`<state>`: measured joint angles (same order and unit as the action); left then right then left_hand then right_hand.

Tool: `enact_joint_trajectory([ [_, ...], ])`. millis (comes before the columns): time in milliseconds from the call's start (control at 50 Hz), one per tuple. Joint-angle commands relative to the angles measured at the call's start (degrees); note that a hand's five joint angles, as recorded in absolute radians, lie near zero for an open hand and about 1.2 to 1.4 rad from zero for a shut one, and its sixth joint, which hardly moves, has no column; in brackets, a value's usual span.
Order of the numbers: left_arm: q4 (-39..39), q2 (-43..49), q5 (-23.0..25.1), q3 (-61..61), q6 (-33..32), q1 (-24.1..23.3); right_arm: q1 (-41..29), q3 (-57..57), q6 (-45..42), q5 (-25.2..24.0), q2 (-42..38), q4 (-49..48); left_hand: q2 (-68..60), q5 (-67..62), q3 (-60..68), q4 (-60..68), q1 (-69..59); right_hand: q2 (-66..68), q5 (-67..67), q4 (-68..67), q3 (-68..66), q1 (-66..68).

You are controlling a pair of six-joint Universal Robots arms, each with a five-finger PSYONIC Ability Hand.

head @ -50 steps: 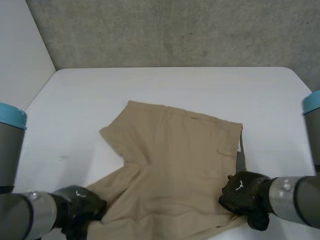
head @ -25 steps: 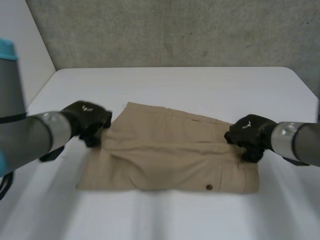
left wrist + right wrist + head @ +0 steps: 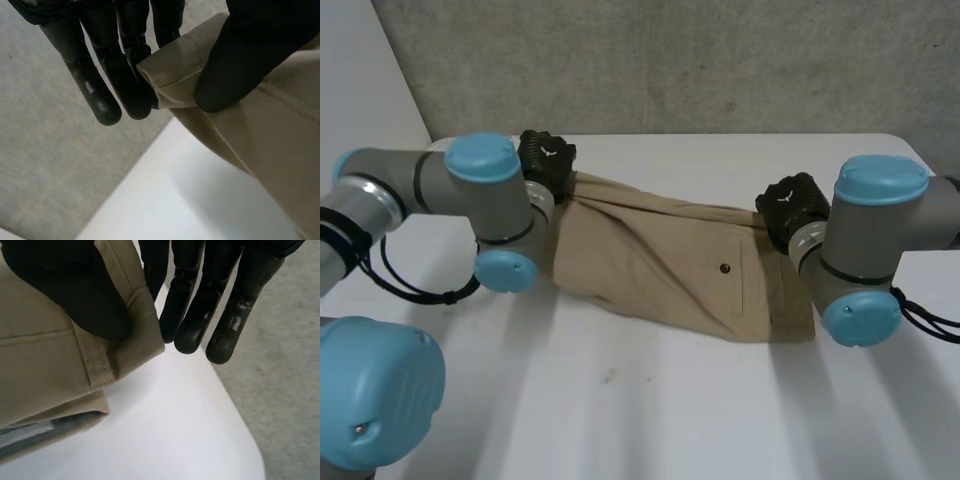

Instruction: Fold the shorts.

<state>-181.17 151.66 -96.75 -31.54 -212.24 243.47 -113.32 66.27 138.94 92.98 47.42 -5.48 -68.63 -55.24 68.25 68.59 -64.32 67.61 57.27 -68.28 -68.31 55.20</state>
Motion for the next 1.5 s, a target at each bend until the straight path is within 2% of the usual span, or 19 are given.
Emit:
enact_joint_trajectory([
  [20, -8.8, 4.3, 0.9, -0.4, -2.4, -1.0, -0.1, -0.1, -3.2, 2.4, -3.6, -9.1, -11.4, -14.8, 11.7, 11.4, -15.7, 12.4, 12.7, -11.7, -11.7, 24.8],
  [80, -11.0, 5.6, 0.8, -0.4, -2.3, -1.1, 0.0, -0.6, -5.1, 4.0, -5.4, -12.3, -11.4, -14.8, 11.7, 11.4, -15.7, 12.4, 12.7, -11.7, -11.7, 24.8],
  [100, -11.7, 5.8, 0.8, -0.4, -2.2, -1.2, 0.0, -0.9, -5.5, 4.7, -5.8, -12.6, -2.9, -6.3, 3.3, 2.9, -7.2, 12.4, 12.7, -11.7, -11.7, 24.8],
  [120, -12.0, 5.8, 0.8, -0.6, -2.2, -1.2, -0.1, -1.5, -6.4, 6.0, -6.8, -13.1, 10.7, 7.3, -10.3, -10.6, 6.4, 11.3, 11.6, -10.6, -10.6, 23.7],
  [140, -12.2, 5.8, 0.8, -0.8, -2.2, -1.3, -0.1, -1.8, -6.7, 6.6, -7.1, -13.2, 30.0, 26.6, -29.6, -29.9, 25.7, -3.4, -3.0, 4.0, 4.1, 9.0],
  [160, -12.3, 5.8, 0.2, -1.3, -2.1, -1.5, -0.1, -1.8, -6.8, 7.2, -7.2, -13.1, 58.6, 55.2, -58.3, -58.6, 54.3, -20.0, -19.7, 20.7, 20.7, -7.6],
  [200, -12.3, 5.6, 0.7, -2.1, -2.1, -1.9, -0.1, -1.8, -6.5, 9.0, -6.7, -13.1, 56.2, 52.8, -55.8, -56.2, 51.9, -55.5, -55.1, 56.1, 56.2, -43.1],
  [220, -12.4, 5.4, 0.7, -2.6, -2.0, -2.0, 0.0, -1.7, -6.1, 9.4, -6.4, -13.1, 58.6, 55.2, -58.3, -58.6, 54.3, -57.6, -57.3, 58.3, 58.3, -45.2],
  [360, -12.3, -2.8, 0.2, -8.4, -1.5, -2.6, 0.2, 2.9, 3.9, 8.5, 4.2, -12.5, 58.6, 55.2, -58.3, -58.6, 54.3, -57.6, -57.3, 58.3, 58.3, -45.2],
  [580, -8.8, -21.7, 2.3, -29.5, 5.7, -1.0, 4.1, 10.2, 14.8, -5.1, 15.8, 1.7, 58.6, 55.2, -58.2, -58.6, 54.3, -57.6, -57.3, 58.3, 58.3, -45.2],
  [660, -5.9, -23.8, 6.8, -34.4, 7.3, -0.4, 5.4, 13.0, 18.9, -6.6, 16.6, 6.4, 56.9, 53.5, -56.5, -56.9, 52.6, -57.6, -57.3, 58.3, 58.3, -45.2],
  [700, -3.4, -23.8, 10.5, -36.7, 7.3, 0.7, 6.4, 16.5, 21.4, -7.5, 17.1, 7.6, 55.2, 51.8, -54.8, -55.2, 50.9, -49.5, -49.2, 50.2, 50.2, -37.1],
  [840, -1.7, -22.2, 11.3, -37.1, 7.5, 3.9, 7.2, 25.4, 21.8, -9.0, 18.5, 4.4, 38.9, 35.5, -38.5, -38.9, 34.6, -36.9, -36.5, 37.5, 37.6, -24.5],
  [1020, -3.7, -17.2, 11.4, -35.3, 7.6, 6.2, 7.5, 33.7, 21.6, -8.0, 18.5, -5.9, 11.8, 8.4, -11.5, -11.8, 7.5, -29.6, -29.3, 30.3, 30.3, -17.2],
  [1040, -4.4, -16.5, 11.4, -35.2, 7.7, 6.2, 7.4, 34.1, 21.6, -7.9, 18.4, -6.6, 5.0, 1.6, -4.6, -5.0, 0.7, -29.1, -28.8, 29.8, 29.8, -16.7],
  [1140, -5.9, -15.0, 11.3, -35.2, 7.7, 6.0, 7.1, 34.8, 21.4, -5.3, 17.1, -10.5, -10.9, -14.3, 11.2, 10.9, -15.2, -27.1, -26.7, 27.8, 27.8, -14.7],
  [1240, -7.3, -14.6, 11.1, -35.2, 7.5, 5.6, 7.1, 34.6, 21.4, -2.7, 16.0, -11.8, -11.4, -14.8, 11.7, 11.4, -15.7, -25.1, -24.7, 25.7, 25.8, -12.7],
  [1400, -16.0, -15.4, 6.4, -36.3, 6.3, 5.7, 7.1, 35.1, 21.5, -2.3, 16.1, -12.6, -11.4, -14.8, 11.7, 11.4, -15.7, -23.0, -22.7, 23.7, 23.7, -10.6],
  [1500, -19.2, -15.4, 6.8, -38.8, 0.1, 6.0, 7.0, 35.4, 21.7, -2.3, 16.2, -12.6, -11.4, -14.8, 11.7, 11.4, -15.7, -22.2, -21.9, 22.9, 22.9, -9.8],
])
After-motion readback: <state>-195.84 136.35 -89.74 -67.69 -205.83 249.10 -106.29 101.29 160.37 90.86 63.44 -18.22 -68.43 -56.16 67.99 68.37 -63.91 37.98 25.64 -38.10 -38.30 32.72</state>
